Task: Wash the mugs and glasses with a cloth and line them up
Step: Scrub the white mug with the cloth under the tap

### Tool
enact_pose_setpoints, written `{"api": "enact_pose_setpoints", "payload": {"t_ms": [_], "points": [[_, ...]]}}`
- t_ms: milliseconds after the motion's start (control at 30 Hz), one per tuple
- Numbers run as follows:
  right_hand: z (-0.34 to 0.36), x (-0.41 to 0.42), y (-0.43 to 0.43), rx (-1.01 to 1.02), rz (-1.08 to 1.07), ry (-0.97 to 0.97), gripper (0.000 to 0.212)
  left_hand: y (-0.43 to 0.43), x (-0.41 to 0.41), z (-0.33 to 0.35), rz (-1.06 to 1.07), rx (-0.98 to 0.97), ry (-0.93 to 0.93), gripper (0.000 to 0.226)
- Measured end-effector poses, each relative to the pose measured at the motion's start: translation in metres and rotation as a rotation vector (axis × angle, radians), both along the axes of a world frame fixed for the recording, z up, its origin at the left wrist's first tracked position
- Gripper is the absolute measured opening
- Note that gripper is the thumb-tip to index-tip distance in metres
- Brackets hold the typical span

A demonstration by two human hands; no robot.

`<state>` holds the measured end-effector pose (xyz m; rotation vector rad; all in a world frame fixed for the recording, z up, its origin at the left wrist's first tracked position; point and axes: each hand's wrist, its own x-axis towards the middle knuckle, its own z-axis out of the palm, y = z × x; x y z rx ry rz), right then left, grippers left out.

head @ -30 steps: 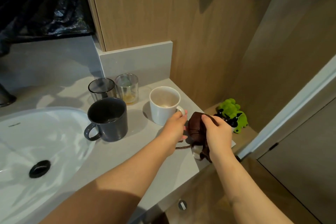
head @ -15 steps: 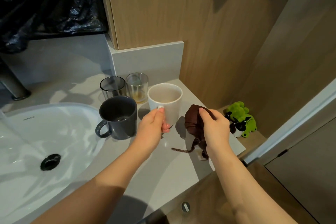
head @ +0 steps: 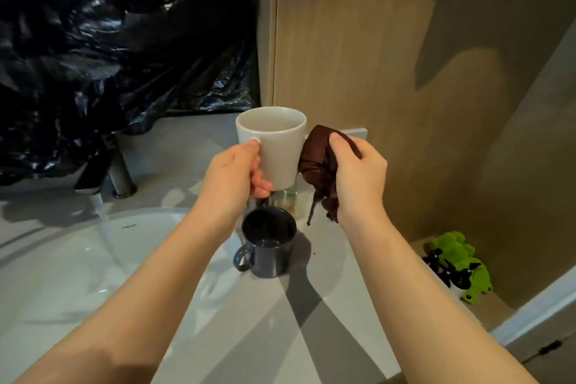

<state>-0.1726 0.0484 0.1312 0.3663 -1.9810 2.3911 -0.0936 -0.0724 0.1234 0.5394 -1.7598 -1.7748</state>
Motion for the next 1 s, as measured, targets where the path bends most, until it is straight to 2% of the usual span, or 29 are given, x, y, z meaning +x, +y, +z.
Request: {"api": "enact_pose_setpoints", "payload": {"t_ms": [267, 533, 800, 900, 1000], "points": [[0.009, 0.053, -0.095, -0.029, 0.197, 0.015, 0.018, -0.079, 0.085, 0.005, 0.160, -0.004, -0.064, 0.047], [-0.047, 0.112, -0.171, 0.097, 0.408, -0.104, 0.017, -0.147, 0.166, -0.047, 0.303, 0.066, -0.248, 0.047], [-0.113, 0.127, -0.212, 0.295, 0.408, -0.238, 0.004, -0.187, 0.196, -0.108, 0.317, 0.118, -0.440, 0.041], [-0.126, 0.123, -0.217, 0.296, 0.373, -0.295, 0.004, -0.203, 0.197, -0.125, 0.336, 0.126, -0.516, 0.036], [-0.137, 0.118, -0.221, 0.304, 0.356, -0.358, 0.006, -0.213, 0.188, -0.138, 0.303, 0.143, -0.547, 0.045]]}}
